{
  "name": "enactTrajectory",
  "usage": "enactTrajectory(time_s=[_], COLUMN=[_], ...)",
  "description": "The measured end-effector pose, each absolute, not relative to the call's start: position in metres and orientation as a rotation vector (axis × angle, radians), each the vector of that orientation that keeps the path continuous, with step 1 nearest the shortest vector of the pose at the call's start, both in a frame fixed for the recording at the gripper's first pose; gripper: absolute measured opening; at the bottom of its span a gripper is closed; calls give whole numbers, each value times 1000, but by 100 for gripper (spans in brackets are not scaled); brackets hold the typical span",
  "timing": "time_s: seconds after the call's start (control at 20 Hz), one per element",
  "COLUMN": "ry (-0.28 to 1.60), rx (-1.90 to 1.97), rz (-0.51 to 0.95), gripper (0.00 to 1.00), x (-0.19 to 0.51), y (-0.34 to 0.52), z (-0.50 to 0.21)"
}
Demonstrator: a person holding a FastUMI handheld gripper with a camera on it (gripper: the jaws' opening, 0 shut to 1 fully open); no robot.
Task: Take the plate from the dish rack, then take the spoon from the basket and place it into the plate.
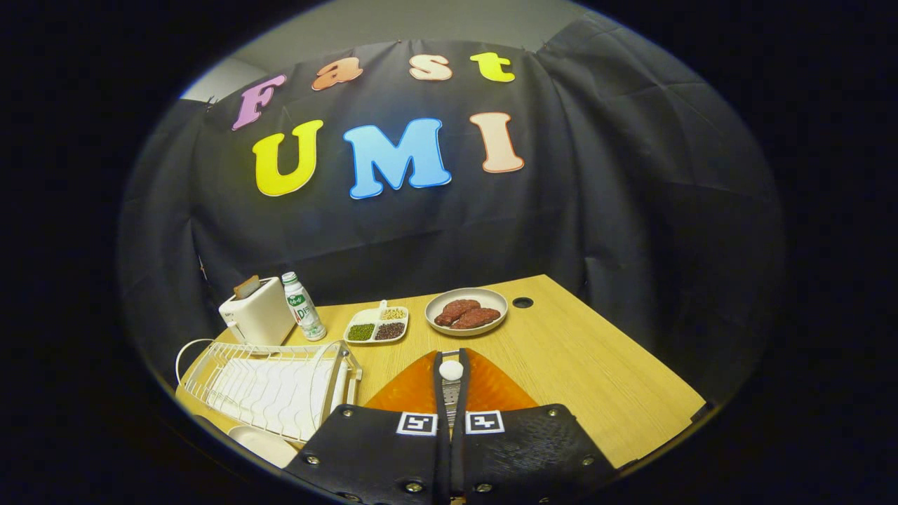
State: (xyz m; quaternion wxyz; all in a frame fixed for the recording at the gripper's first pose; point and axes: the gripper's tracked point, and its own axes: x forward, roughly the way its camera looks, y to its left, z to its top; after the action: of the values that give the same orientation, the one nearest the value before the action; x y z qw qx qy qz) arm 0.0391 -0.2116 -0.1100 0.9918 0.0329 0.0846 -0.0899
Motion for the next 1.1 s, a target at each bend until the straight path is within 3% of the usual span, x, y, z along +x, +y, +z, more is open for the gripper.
enactTrajectory(time_s=[0.5, 1.1], ry=[77, 181], rx=[26, -27], rz=[-81, 209], gripper=[0, 0], x=[-12, -62], y=[-113, 36], z=[-43, -86])
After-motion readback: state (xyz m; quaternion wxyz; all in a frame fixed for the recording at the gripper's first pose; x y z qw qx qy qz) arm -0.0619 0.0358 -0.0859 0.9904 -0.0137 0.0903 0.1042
